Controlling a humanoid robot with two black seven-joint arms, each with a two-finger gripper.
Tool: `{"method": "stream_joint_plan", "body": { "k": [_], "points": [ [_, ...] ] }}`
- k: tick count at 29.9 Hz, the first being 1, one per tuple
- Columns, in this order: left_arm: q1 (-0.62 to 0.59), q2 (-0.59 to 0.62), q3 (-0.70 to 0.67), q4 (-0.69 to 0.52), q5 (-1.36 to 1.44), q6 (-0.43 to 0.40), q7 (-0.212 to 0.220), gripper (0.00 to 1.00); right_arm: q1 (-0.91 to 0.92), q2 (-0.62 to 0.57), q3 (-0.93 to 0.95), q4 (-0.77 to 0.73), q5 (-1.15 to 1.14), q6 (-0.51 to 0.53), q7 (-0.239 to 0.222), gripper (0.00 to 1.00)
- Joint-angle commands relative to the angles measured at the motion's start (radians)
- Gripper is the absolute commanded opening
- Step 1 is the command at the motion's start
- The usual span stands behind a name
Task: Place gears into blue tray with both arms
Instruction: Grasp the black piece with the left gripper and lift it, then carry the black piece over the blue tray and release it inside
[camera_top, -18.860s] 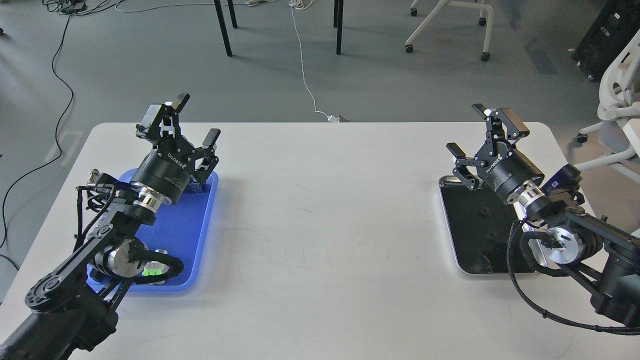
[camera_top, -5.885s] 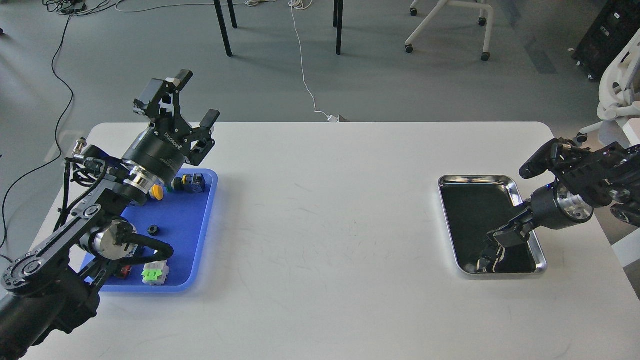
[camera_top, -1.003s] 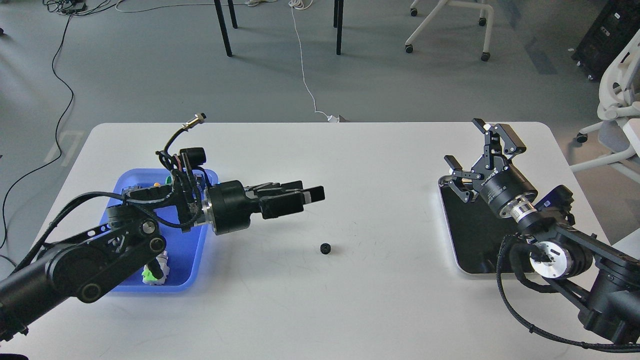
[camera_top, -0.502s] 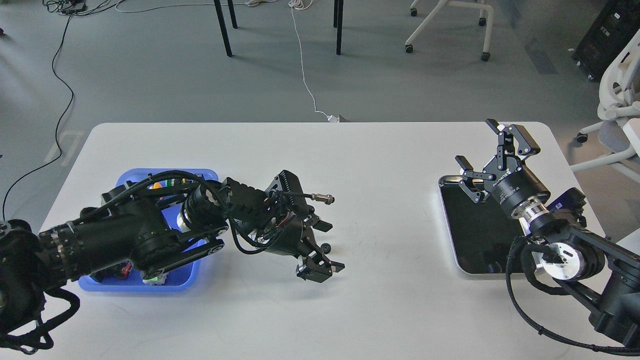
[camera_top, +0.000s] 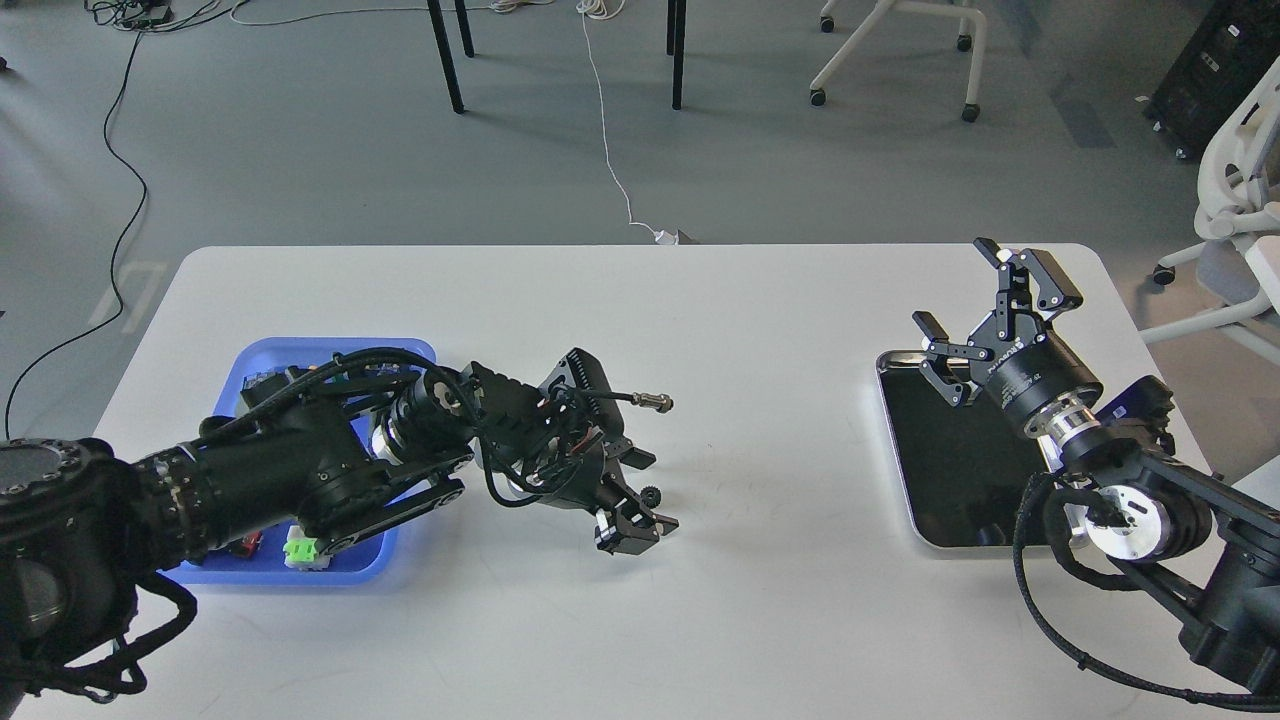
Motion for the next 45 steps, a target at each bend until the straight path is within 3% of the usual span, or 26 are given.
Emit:
{"method": "stream_joint_plan", "body": {
  "k": [1,5,13,21,26,31,38,45],
  "points": [
    [0.0,0.006,0.01,0.002,0.0,0.014,0.0,0.55,0.0,0.002,-0.002,0.0,0.0,0.0,0.0,0.99],
    [-0.002,0.006,0.013,0.002,0.0,0.014,0.0,0.25,0.0,0.002,0.0,0.002,0.0,0.0,0.0,0.99],
    [0.0,0.008,0.013,0.004,0.0,0.017,0.0,0.11,0.0,0.002,0.0,0.002,0.0,0.0,0.0,0.99],
    [-0.031,0.016,-0.001,-0.004,0.0,0.023,0.0,0.1,0.001,0.002,0.0,0.002,0.0,0.0,0.0,0.99],
    [-0.135,0.155,-0.002,-0.036,0.0,0.02,0.0,0.11,0.003,0.002,-0.002,0.002,0.0,0.0,0.0,0.99],
    [-0.15,0.347,0.004,-0.078,0.0,0.008,0.0,0.12,0.003,0.002,-0.002,0.002,0.0,-0.002,0.0,0.99],
    [-0.063,0.563,0.007,-0.107,0.0,-0.004,0.0,0.12,0.006,0.002,-0.003,0.002,0.0,-0.002,0.0,0.99],
    [0.024,0.577,-0.004,-0.087,-0.036,0.003,0.0,0.14,0.009,0.002,-0.005,0.003,0.0,-0.002,0.0,0.99]
  ]
}}
